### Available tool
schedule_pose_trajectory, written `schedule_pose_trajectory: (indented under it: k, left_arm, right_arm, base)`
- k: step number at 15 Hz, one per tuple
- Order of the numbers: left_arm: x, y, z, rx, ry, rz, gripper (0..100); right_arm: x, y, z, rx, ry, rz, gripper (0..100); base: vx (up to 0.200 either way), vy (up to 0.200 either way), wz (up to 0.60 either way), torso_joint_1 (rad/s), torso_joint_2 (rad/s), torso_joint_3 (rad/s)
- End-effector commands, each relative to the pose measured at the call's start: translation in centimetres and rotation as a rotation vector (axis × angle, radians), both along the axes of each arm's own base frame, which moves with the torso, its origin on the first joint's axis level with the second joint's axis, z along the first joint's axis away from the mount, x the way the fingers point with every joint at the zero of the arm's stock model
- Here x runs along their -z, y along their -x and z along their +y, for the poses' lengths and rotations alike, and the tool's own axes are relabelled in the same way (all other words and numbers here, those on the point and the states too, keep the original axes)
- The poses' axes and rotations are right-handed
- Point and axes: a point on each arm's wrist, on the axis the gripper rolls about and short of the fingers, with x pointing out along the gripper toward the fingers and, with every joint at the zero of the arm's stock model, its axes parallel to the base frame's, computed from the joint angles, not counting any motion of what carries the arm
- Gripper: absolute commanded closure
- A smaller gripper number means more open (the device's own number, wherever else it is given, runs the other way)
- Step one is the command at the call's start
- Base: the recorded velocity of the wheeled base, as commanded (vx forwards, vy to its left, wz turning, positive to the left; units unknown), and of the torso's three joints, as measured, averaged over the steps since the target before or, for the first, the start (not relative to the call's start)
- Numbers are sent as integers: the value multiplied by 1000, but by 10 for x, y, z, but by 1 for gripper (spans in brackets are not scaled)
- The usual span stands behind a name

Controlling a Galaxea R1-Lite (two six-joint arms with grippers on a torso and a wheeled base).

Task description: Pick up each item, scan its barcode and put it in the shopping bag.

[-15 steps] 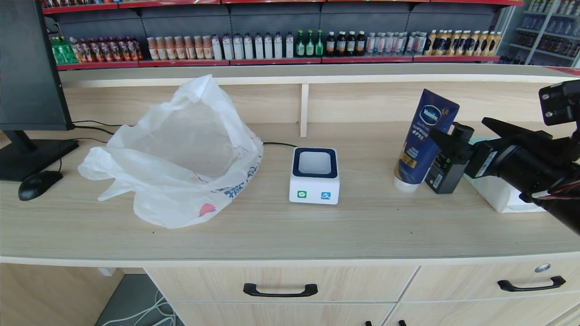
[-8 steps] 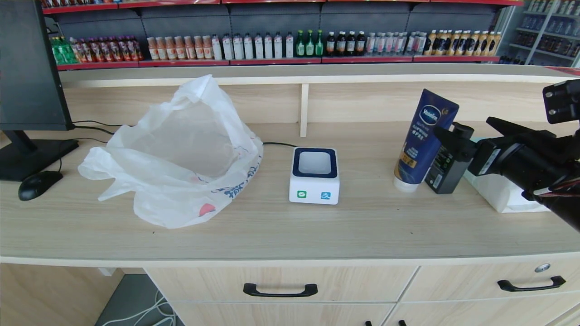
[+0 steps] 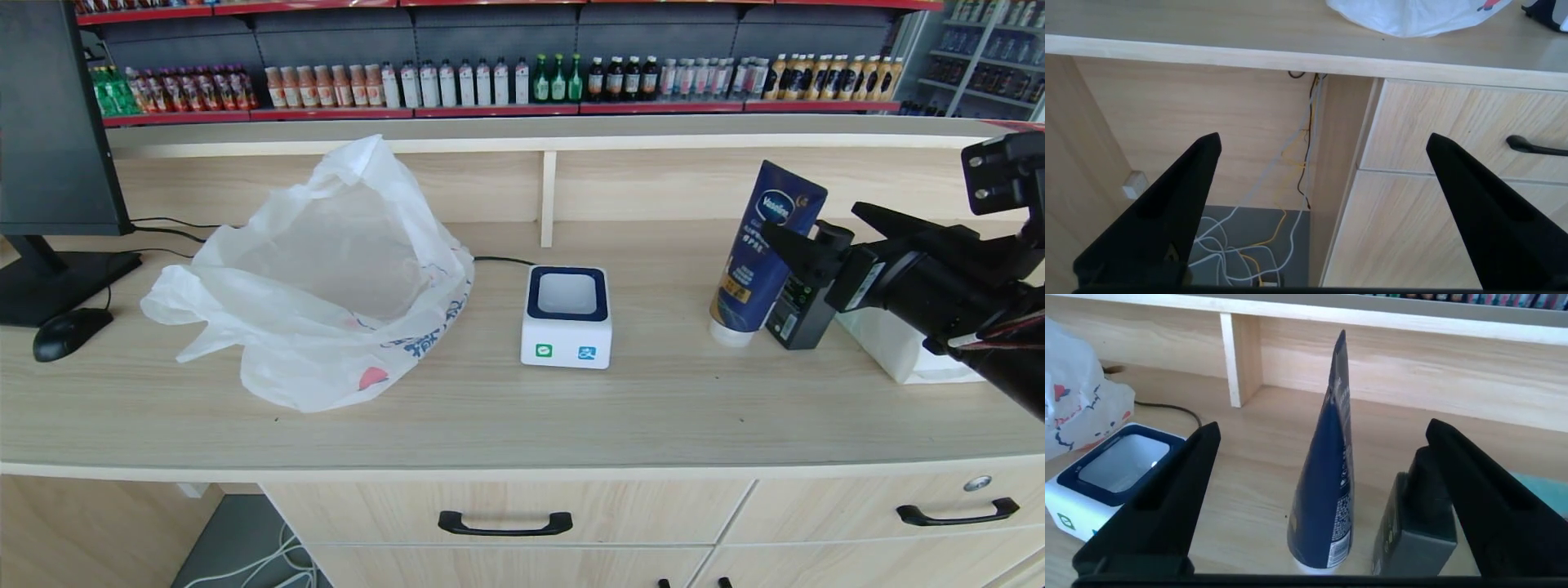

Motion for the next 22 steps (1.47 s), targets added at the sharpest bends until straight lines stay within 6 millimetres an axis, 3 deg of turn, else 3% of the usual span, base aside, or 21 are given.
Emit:
schedule_pose_trajectory:
  k: [1,8,22]
  left_arm:
    - [0,0,0,-1,0,-1,0]
    - [0,0,0,-1,-29,-1,0]
    - [0,0,0,1,-40,-1,0]
  right_arm:
    - [1,0,2,-12,1,2,0]
    - [-1,10,26,-138,-54,15,0]
    - [-4,22,38,-202,-61,6,0]
  base:
    - [0,0,0,0,0,0]
    - [0,0,0,0,0,0]
    - [0,0,0,0,0,0]
